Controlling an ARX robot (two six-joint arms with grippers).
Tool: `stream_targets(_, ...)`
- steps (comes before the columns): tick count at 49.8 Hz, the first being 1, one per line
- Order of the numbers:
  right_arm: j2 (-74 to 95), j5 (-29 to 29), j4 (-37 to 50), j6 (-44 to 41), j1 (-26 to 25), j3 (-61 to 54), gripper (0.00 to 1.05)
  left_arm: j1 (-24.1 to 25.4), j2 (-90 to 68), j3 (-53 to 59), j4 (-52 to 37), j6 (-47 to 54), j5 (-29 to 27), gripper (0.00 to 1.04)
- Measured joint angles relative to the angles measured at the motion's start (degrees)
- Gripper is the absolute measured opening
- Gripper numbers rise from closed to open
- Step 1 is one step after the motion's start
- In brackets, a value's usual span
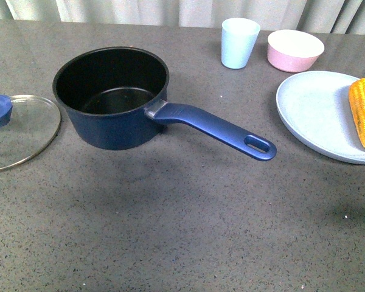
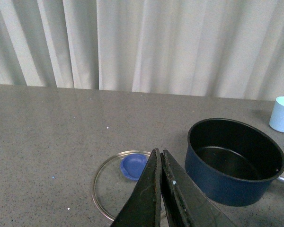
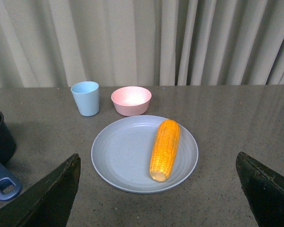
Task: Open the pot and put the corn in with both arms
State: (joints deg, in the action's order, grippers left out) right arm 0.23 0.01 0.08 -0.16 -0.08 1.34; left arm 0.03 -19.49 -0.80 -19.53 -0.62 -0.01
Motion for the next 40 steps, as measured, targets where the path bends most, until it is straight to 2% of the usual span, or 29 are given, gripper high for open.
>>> stream_targets(23,0.00,0.00,0.00,0.00,0.00,0.00,0.96,0.00,9.35,0.00,9.38,0.00,0.00,0.02)
stream_targets(29,0.00,0.00,0.00,0.00,0.00,0.00,0.96,0.00,17.66,0.00,18.99,0.02,0.00,0.02)
stream_targets(40,0.02,0.00,0.00,0.00,0.00,0.00,0.96,0.00,18.62,0.00,19.54,0.02,0.00,0.02)
